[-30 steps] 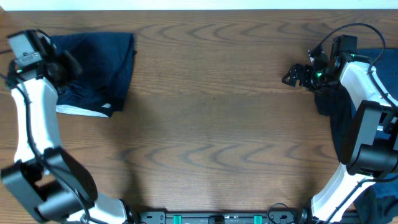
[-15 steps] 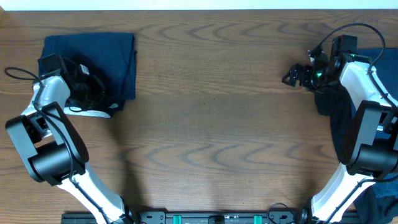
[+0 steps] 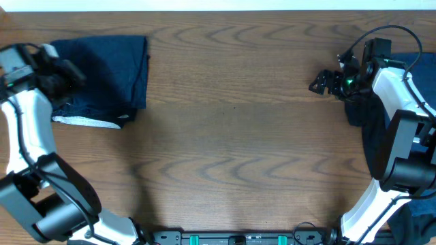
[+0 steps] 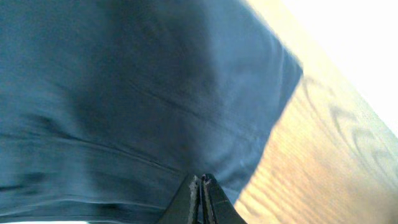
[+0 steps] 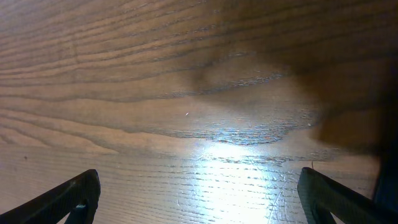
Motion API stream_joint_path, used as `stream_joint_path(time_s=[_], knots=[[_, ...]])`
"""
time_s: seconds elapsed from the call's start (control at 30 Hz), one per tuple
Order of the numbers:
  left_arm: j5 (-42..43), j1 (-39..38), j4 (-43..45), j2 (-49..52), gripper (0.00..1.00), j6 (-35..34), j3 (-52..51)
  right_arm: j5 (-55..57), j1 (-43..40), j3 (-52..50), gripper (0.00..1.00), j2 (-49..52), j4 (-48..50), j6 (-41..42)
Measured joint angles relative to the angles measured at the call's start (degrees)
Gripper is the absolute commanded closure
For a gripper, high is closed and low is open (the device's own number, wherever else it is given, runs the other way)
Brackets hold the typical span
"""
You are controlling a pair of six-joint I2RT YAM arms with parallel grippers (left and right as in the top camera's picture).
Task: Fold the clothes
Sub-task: 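Lower the trousers onto the stack and open the left gripper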
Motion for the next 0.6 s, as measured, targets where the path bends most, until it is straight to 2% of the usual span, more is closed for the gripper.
stream_joint_path(time_s=[0.23,0.6], knots=[[-10.80,2.36,0.81,4.83,0.93,-0.07,0.26,0.00,0.00,0.00,0.01,0.02,0.00,0.00],[-15.26,6.27,3.32,14.86,0.94,-0.24,0.22,0.00,0.00,0.00,0.01,0.00,0.00,0.00]])
